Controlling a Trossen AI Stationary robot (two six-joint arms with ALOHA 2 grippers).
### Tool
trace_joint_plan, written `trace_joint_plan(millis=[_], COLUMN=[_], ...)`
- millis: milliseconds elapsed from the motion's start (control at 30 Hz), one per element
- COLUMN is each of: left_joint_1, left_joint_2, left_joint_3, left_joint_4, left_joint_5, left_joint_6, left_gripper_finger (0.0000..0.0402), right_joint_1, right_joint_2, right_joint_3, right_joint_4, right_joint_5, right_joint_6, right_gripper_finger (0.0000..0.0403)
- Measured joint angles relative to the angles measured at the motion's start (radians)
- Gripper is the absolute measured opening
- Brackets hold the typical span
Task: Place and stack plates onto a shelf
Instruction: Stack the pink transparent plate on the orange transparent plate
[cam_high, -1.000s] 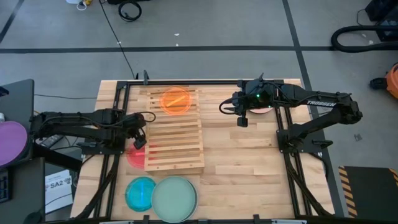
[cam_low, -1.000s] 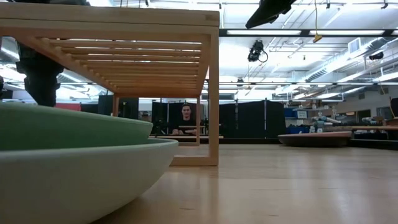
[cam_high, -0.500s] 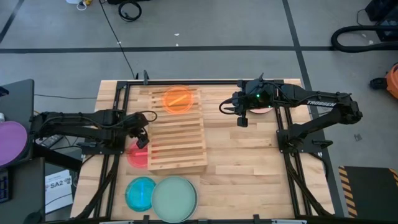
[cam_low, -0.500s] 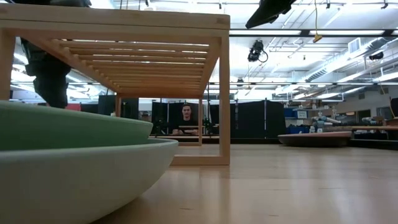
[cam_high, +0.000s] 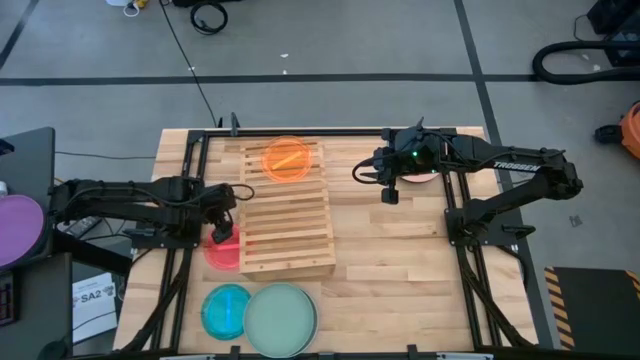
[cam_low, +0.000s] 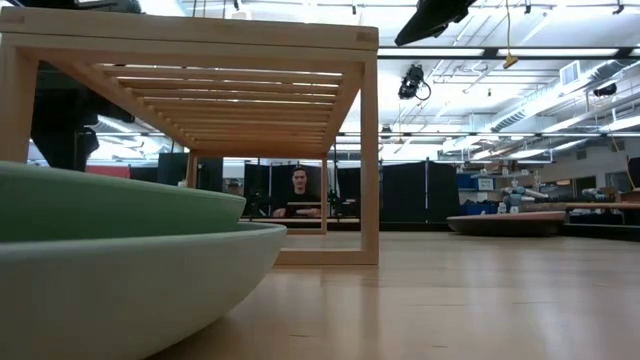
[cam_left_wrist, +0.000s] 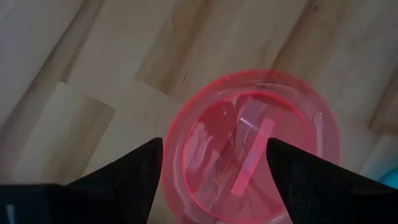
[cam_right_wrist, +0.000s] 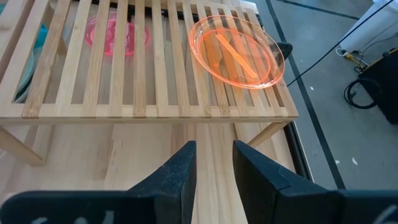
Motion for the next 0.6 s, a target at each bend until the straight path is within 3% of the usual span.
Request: trace_joint_plan(millis=[167, 400, 600], left_joint_1=[-0.001, -0.001, -0.001], left_joint_2=[0.000, -0.002, -0.002], left_joint_3=[0.001, 0.002, -0.045], left_joint_4=[-0.003, -0.010, 0.040], left_joint_5=[-0.022, -0.198, -0.158], left_joint_6=[-0.016, -0.125, -0.128], left_gripper_finger=[0.0293, 0.0293, 0.0293], right_joint_1=[0.000, 0.000, 0.000], right_joint_2=[0.000, 0.000, 0.000], right_joint_3=[0.000, 0.000, 0.000], right_joint_4=[0.000, 0.000, -0.001], right_joint_5=[0.000, 0.000, 0.000], right_joint_6=[0.000, 0.000, 0.000], right_gripper_finger=[0.0110, 0.0110, 0.0110])
